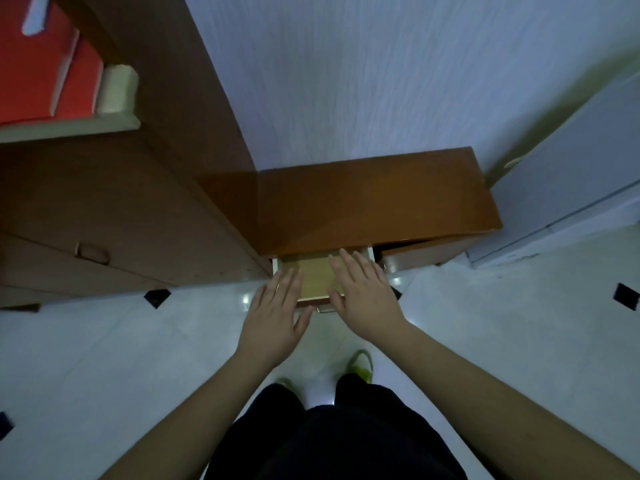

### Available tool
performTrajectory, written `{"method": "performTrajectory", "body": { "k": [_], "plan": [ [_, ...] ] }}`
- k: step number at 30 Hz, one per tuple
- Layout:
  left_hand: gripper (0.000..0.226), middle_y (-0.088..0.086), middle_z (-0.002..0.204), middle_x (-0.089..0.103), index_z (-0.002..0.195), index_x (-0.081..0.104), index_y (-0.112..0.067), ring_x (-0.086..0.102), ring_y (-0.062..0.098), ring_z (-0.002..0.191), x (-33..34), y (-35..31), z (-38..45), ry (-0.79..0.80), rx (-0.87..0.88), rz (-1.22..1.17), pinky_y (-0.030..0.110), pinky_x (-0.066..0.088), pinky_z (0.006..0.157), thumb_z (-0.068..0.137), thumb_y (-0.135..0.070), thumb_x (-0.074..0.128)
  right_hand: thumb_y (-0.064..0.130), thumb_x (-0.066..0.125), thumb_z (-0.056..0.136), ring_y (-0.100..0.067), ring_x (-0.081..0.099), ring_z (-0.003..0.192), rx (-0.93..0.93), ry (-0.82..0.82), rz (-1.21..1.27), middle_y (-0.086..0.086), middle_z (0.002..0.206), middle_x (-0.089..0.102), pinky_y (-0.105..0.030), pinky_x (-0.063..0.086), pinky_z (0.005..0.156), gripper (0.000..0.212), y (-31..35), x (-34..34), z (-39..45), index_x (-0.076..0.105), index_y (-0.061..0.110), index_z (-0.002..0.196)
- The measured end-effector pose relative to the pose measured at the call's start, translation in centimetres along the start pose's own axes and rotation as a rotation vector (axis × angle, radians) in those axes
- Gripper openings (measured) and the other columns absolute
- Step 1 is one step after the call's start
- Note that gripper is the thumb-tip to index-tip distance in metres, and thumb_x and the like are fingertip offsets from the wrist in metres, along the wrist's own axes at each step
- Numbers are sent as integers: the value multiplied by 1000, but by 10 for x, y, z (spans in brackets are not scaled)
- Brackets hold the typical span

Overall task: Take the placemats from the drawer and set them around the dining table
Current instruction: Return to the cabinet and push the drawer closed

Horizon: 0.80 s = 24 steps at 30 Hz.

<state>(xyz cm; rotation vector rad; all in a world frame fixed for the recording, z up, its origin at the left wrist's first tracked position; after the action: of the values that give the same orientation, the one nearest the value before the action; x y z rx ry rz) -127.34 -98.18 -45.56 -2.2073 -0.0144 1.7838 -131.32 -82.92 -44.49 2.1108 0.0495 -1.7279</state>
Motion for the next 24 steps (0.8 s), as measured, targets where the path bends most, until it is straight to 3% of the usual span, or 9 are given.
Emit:
{"method": "performTrajectory", "body": {
  "k": [6,10,12,14,15,19,22,24],
  "plan": [
    [63,3,156,35,155,24,-21,31,21,144,54,19,19,92,-180,-287,38,26,114,100,-53,21,51,18,91,-30,39,138,94,167,152,-10,152,41,-45,27,113,72,-40,61,21,38,12,149],
    [57,0,157,33,153,25,-29,34,21,142,116,56,25,244,-662,-830,38,28,114,102,-54,20,41,34,103,-28,37,139,281,319,494,-9,154,36,-38,28,111,55,-65,124,32,32,14,151],
    [62,7,154,39,152,28,-23,36,25,140,151,68,24,294,-985,-1291,40,28,114,102,-57,18,40,38,104,-26,42,134,659,372,855,-7,145,45,-35,31,109,49,-91,159,36,40,16,147],
    [68,14,150,43,153,26,-18,39,29,139,182,73,22,267,-1145,-1727,43,31,112,100,-60,18,43,41,101,-23,53,120,1120,252,1248,-4,133,55,-35,36,107,43,-117,194,27,52,16,133],
    [70,15,149,43,153,27,-15,40,30,138,194,77,24,246,-1181,-1847,43,31,112,100,-60,18,41,42,100,-22,54,117,1257,167,1389,-6,128,58,-36,36,108,43,-128,210,24,54,13,131],
    [73,17,152,40,150,32,-7,37,29,141,249,92,26,172,-1292,-2042,43,26,117,101,-60,18,43,50,98,-27,49,130,1482,101,1619,-12,139,51,-41,33,113,53,-144,272,16,45,8,137],
    [76,18,154,36,150,29,-3,34,31,143,289,103,33,103,-1395,-2023,44,30,113,101,-60,19,45,47,99,-28,42,137,1516,63,1687,-14,149,42,-40,29,115,62,-148,303,26,33,9,149],
    [79,17,158,28,153,21,-4,26,30,147,311,104,42,118,-1458,-2076,44,22,119,100,-62,19,46,42,101,-26,42,137,1516,17,1707,-14,149,43,-38,29,113,59,-148,316,36,37,10,148]
  ]
}}
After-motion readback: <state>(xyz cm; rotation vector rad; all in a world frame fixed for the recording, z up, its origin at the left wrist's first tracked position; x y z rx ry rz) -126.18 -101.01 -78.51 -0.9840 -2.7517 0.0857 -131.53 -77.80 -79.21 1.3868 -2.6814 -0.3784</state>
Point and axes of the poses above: each hand's wrist, its own z-axis towards the middle knuckle, its own x-axis out of the palm, y = z × x, the point moved 7 cm from there along z, towards the middle knuckle
